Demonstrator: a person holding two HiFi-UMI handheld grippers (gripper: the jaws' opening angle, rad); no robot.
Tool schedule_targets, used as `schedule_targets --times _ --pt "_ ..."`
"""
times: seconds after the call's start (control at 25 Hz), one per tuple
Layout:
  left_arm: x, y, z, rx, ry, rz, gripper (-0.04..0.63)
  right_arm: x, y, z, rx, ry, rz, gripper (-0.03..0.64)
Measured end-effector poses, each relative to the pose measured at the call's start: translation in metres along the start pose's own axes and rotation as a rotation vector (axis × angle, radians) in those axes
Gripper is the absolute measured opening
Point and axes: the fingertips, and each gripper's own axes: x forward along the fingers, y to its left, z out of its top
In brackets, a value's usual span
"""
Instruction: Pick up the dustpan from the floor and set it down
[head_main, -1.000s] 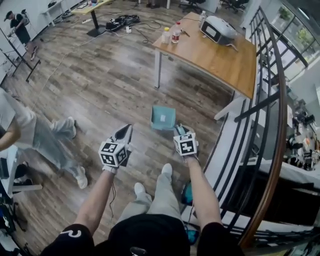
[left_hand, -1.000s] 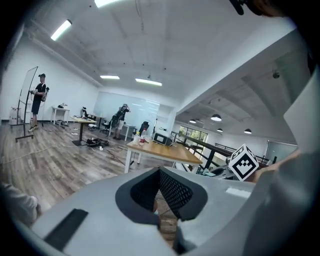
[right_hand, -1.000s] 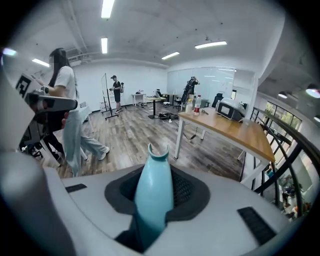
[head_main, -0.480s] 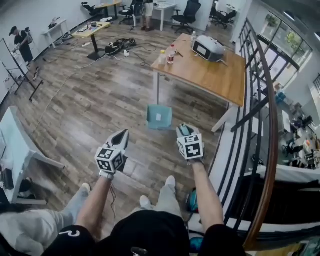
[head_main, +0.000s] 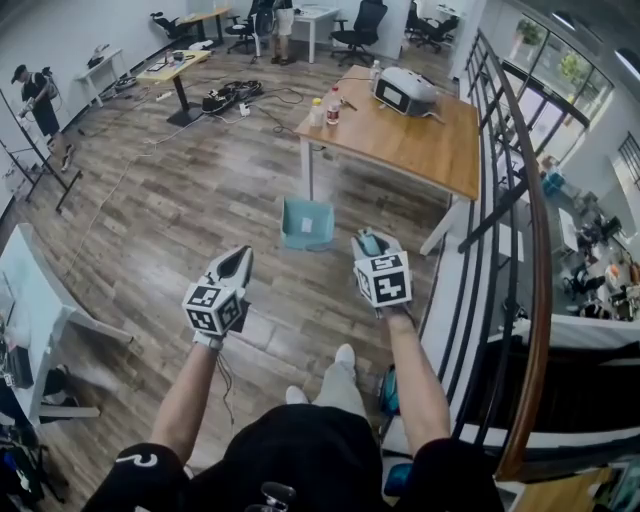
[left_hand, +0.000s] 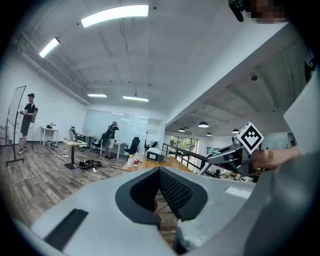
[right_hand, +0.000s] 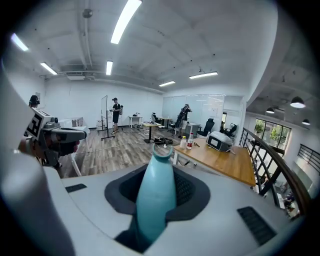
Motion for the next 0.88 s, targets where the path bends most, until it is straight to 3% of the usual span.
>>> schedule_targets --times 0.88 --pt "0.004 -0.009 -0.003 0.008 0.012 -0.022 -0.005 -0.013 -0.008 -0.008 0.023 -0.014 -0.020 0.083"
